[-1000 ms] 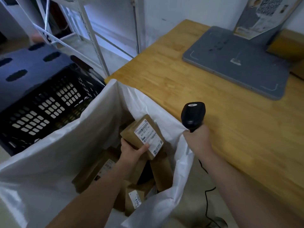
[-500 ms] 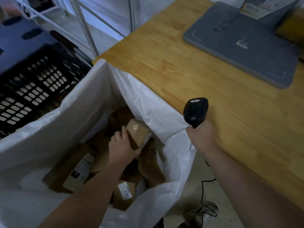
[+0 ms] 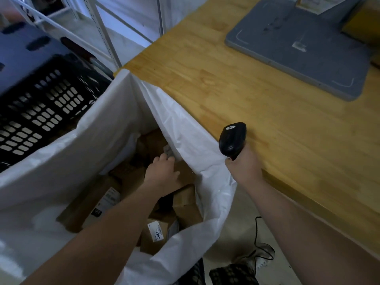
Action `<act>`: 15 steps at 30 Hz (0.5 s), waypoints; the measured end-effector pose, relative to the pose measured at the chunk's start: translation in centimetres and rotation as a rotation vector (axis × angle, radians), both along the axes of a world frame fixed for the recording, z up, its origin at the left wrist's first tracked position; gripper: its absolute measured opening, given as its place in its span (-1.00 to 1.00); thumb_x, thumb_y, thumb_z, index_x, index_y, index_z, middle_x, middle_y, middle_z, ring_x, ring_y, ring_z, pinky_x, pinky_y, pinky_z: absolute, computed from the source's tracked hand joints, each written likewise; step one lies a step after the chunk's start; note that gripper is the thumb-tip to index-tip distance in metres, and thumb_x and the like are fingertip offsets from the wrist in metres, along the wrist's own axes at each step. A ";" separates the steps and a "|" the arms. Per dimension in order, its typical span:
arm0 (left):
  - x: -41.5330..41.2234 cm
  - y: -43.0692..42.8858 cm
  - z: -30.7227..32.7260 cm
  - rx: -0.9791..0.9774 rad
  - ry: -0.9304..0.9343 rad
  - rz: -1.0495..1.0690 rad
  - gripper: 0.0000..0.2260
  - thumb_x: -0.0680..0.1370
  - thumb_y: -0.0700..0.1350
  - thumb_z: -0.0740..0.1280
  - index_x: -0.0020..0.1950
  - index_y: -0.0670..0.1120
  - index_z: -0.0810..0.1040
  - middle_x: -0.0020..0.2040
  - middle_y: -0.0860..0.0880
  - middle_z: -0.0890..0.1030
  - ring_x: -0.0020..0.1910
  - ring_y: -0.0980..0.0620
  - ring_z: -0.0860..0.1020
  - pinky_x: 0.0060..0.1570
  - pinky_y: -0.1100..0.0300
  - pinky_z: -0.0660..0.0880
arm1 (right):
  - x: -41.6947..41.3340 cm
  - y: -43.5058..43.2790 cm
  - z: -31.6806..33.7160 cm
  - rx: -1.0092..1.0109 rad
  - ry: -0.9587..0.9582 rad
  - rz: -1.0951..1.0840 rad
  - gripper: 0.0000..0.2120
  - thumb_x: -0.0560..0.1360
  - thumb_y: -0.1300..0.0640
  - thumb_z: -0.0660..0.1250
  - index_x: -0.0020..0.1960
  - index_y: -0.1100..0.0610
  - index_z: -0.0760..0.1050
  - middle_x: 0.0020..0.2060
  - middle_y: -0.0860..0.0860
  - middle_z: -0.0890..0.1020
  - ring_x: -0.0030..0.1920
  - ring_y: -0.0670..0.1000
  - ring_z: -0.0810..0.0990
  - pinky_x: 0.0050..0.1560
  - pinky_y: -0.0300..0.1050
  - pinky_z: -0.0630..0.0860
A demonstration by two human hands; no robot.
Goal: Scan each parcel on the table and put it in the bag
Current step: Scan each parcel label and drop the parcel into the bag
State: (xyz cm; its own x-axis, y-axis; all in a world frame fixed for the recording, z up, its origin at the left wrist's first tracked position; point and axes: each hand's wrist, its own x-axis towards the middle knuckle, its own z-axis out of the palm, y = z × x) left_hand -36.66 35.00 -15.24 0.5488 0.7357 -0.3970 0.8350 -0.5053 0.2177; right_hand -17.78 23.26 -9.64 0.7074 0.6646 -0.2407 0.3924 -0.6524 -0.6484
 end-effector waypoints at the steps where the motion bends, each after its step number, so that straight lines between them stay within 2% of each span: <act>1: 0.1 -0.1 1.1 0.025 -0.061 0.001 -0.65 0.61 0.03 0.21 0.37 -0.02 0.39 0.29 -0.06 0.41 0.20 -0.05 0.41 0.10 0.07 0.47 | 0.0 -0.3 0.6 -0.002 0.002 0.000 -0.59 0.47 0.22 0.36 0.29 0.15 0.39 -0.25 -0.11 0.48 -0.25 -0.01 0.49 -0.37 -0.19 0.31; 4: 1.3 -0.8 4.8 0.119 -0.245 -0.058 -0.70 0.62 -0.02 0.21 0.33 -0.05 0.46 0.23 -0.04 0.47 0.13 -0.02 0.45 0.03 0.11 0.48 | 1.1 -1.6 2.8 0.032 0.024 -0.058 -0.63 0.47 0.14 0.38 0.23 0.16 0.41 -0.17 -0.02 0.52 -0.11 0.10 0.57 -0.24 -0.15 0.36; 8: 5.2 -2.3 10.1 0.189 -0.386 -0.174 -0.67 0.61 -0.01 0.23 0.34 -0.10 0.47 0.22 -0.06 0.49 0.19 -0.05 0.45 0.07 0.08 0.47 | 3.9 -4.3 5.6 0.092 0.019 -0.109 -0.83 0.47 0.20 0.35 -0.03 0.14 0.36 -0.42 -0.03 0.42 -0.32 0.07 0.46 -0.43 -0.19 0.23; 12: 11.0 -4.2 14.0 0.188 -0.442 -0.261 -0.65 0.61 -0.01 0.24 0.36 -0.09 0.45 0.25 -0.06 0.47 0.23 -0.07 0.43 0.14 0.04 0.44 | 7.2 -8.1 8.7 0.124 -0.019 -0.184 -0.79 0.47 0.21 0.34 0.02 0.10 0.34 -0.41 -0.05 0.43 -0.40 -0.05 0.44 -0.44 -0.19 0.25; 15: 15.4 -6.0 16.2 0.195 -0.448 -0.357 -0.65 0.61 0.00 0.23 0.37 -0.08 0.43 0.25 -0.06 0.46 0.23 -0.06 0.42 0.11 0.04 0.46 | 10.4 -11.7 10.5 0.140 -0.054 -0.279 -0.80 0.45 0.21 0.35 -0.01 0.12 0.34 -0.41 -0.05 0.43 -0.37 0.02 0.45 -0.44 -0.19 0.24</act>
State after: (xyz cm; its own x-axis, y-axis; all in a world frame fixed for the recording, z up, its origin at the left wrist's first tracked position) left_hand -21.27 29.00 0.93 0.8575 0.5116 0.0540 0.4550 -0.8033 0.3842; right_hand -7.42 11.54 0.82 0.8764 0.4670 -0.1179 0.2470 -0.6459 -0.7224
